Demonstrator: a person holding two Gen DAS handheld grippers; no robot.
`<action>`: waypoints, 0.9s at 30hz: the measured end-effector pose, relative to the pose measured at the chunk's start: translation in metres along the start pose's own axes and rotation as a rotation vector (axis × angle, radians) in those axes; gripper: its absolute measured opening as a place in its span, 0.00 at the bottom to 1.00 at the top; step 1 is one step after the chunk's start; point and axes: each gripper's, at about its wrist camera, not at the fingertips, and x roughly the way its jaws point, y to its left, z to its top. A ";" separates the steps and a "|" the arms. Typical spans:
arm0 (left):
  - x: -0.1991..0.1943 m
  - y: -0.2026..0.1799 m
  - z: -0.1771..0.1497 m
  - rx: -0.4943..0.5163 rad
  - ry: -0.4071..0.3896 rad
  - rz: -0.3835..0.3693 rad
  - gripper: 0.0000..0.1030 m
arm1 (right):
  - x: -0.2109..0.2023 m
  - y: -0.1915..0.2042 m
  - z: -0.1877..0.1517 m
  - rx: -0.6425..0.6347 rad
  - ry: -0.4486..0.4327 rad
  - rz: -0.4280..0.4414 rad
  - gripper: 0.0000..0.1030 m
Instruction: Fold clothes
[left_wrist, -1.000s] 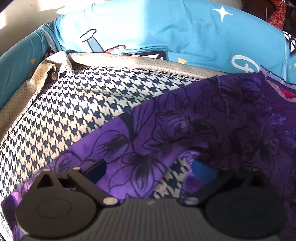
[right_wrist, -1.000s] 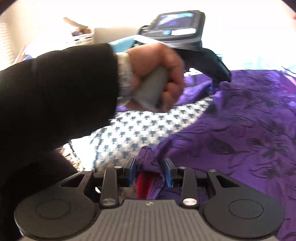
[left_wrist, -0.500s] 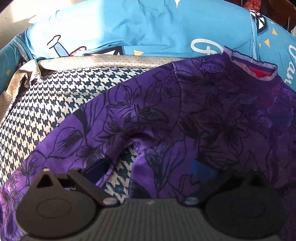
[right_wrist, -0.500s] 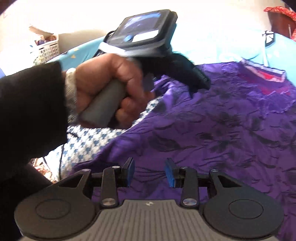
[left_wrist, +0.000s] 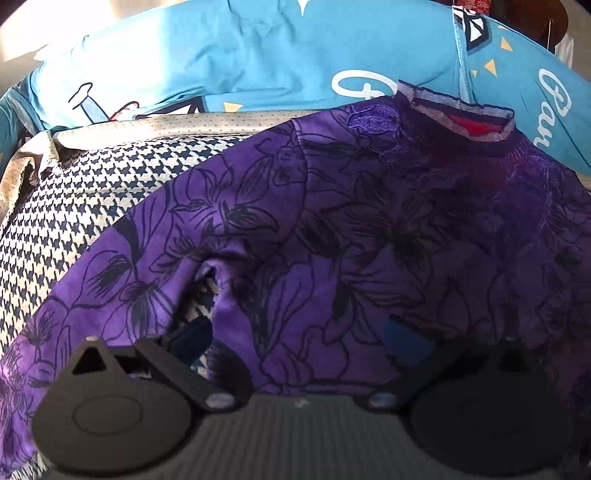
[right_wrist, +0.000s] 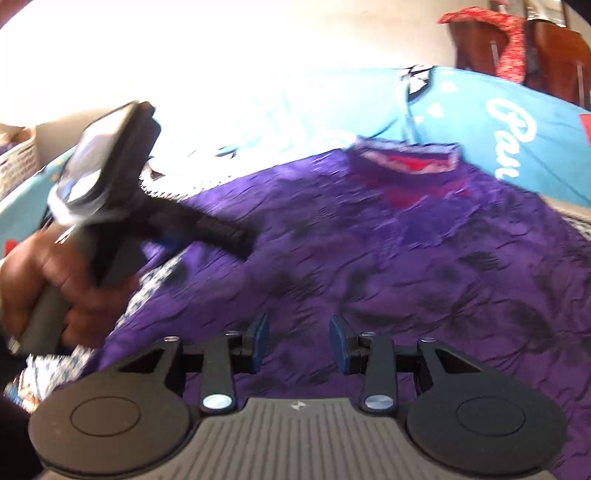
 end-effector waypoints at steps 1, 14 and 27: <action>-0.001 -0.003 -0.001 0.002 0.000 -0.005 1.00 | 0.000 -0.007 0.004 0.009 -0.009 -0.012 0.36; -0.007 -0.032 -0.007 0.026 -0.002 -0.055 1.00 | 0.025 -0.103 0.028 0.123 -0.043 -0.174 0.36; -0.018 -0.062 -0.018 0.033 0.020 -0.144 1.00 | 0.035 -0.158 0.039 0.249 -0.077 -0.277 0.36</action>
